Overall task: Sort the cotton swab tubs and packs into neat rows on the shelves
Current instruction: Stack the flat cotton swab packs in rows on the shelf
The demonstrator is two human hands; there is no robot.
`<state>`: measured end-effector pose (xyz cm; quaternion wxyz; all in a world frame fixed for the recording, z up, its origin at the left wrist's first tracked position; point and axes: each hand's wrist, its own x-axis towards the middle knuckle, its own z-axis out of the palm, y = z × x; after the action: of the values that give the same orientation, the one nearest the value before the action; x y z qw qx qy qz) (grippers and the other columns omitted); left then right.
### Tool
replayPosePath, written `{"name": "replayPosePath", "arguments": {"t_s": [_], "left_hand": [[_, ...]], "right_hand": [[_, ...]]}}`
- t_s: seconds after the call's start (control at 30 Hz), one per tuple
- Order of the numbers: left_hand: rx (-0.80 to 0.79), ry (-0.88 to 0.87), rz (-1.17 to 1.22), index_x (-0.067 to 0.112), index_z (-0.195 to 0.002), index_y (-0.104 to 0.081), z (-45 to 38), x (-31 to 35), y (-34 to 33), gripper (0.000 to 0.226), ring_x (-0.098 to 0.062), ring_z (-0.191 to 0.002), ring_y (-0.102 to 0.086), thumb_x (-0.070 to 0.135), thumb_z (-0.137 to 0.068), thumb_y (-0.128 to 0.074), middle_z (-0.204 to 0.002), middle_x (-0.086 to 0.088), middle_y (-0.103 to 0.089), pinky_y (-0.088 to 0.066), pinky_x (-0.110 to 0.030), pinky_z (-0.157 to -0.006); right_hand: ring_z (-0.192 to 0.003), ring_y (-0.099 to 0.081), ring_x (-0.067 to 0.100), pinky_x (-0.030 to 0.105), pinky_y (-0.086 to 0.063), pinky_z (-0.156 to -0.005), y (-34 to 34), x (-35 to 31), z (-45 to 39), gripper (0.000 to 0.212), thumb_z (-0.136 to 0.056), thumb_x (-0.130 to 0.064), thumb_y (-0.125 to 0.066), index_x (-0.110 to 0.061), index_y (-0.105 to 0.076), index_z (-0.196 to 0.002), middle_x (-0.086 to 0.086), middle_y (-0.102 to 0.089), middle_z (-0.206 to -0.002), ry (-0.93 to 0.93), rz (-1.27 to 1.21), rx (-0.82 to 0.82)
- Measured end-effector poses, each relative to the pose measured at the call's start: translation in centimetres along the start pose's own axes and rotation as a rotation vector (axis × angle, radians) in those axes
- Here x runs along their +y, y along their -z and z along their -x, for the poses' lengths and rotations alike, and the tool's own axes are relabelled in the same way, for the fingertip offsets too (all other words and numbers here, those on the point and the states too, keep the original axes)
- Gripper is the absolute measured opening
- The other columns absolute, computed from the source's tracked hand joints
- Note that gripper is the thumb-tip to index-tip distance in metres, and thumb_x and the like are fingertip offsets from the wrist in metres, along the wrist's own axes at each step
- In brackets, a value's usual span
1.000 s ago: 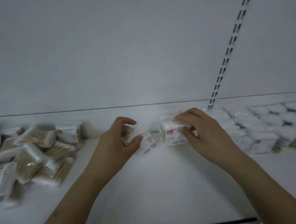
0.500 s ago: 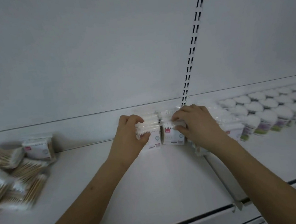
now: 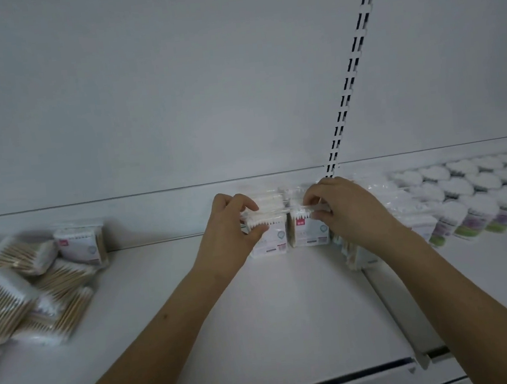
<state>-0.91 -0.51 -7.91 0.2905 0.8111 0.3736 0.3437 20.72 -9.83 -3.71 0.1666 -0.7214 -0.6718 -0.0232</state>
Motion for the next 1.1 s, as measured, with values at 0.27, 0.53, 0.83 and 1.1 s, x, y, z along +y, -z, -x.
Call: {"name": "replayPosePath", "arguments": {"t_s": [0.27,0.53,0.83,1.1], "left_hand": [[0.098,0.032,-0.059,0.029,-0.122,-0.05,2.7,-0.9,2.7,0.04,0.009,-0.099,-0.053,0.041,-0.089,-0.07,-0.121,0.012,-0.045,-0.048,-0.012,-0.081],[0.246,0.171,-0.172,0.031,-0.118,-0.059,10.1,-4.5,8.9,0.029,0.007,-0.106,-0.052,0.037,-0.091,-0.065,-0.114,0.017,-0.053,-0.048,-0.015,-0.087],[0.62,0.301,-0.463,0.018,-0.112,-0.065,16.8,-8.2,16.4,0.027,-0.019,-0.107,-0.053,0.013,-0.085,-0.07,-0.111,0.003,-0.055,-0.047,-0.033,-0.09],[0.595,0.426,-0.707,0.02,-0.133,-0.056,17.6,-11.7,19.0,0.054,-0.022,-0.129,-0.045,0.037,-0.082,-0.058,-0.135,0.0,-0.049,-0.031,-0.038,-0.108]], "right_hand": [[-0.115,-0.049,0.019,0.023,-0.033,-0.09,2.8,-5.2,-1.4,0.033,-0.089,-0.026,-0.07,-0.019,-0.063,-0.121,-0.002,-0.057,-0.121,0.085,-0.147,0.228],[-0.112,-0.047,0.002,0.022,-0.043,-0.093,-0.8,-15.7,-5.7,0.064,-0.093,-0.032,-0.066,-0.026,-0.034,-0.148,-0.01,-0.041,-0.135,0.239,-0.489,0.294],[-0.122,-0.049,0.017,0.03,-0.046,-0.092,-8.4,-25.8,-8.5,0.057,-0.093,-0.029,-0.064,-0.021,-0.041,-0.144,-0.002,-0.044,-0.138,0.43,-0.581,0.126],[-0.109,-0.054,0.025,0.043,-0.05,-0.091,-15.4,-29.3,-6.2,0.056,-0.085,-0.051,-0.058,-0.014,-0.056,-0.128,0.005,-0.055,-0.119,0.636,-0.521,-0.033]]}}
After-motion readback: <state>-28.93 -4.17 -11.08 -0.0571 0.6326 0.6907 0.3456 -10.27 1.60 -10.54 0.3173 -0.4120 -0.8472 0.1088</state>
